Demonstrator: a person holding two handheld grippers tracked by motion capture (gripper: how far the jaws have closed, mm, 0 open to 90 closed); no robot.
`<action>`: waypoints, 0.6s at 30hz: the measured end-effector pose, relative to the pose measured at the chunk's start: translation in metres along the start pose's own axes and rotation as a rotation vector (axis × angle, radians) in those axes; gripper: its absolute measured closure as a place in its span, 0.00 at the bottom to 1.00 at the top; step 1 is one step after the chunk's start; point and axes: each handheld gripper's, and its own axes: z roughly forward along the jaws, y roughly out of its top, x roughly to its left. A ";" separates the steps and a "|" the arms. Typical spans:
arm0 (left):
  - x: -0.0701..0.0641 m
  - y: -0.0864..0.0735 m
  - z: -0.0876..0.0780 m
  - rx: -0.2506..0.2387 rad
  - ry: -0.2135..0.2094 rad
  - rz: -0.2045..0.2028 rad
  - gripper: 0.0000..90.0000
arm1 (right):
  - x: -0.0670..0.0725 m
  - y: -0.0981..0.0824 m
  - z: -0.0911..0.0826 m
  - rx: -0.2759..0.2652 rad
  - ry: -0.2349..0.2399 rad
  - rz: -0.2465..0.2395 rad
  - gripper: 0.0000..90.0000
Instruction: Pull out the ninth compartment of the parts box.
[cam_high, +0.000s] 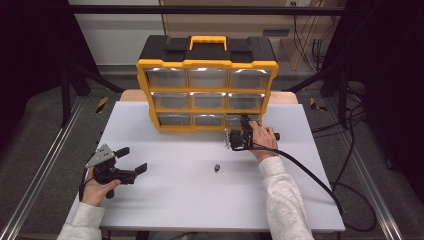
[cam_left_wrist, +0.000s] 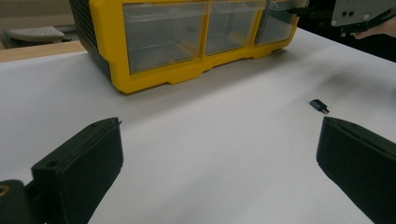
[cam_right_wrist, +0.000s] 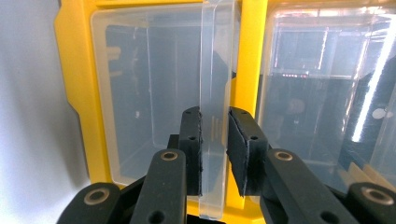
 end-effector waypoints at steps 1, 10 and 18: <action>0.000 0.000 0.000 0.000 0.000 0.000 0.00 | 0.000 0.000 0.000 -0.002 -0.001 0.000 0.85; -0.001 0.000 0.000 0.001 0.000 0.000 0.00 | 0.000 -0.001 -0.006 -0.009 0.009 -0.002 0.85; -0.001 0.000 0.000 0.001 0.001 0.001 0.00 | 0.000 0.000 -0.010 -0.007 0.018 0.005 0.85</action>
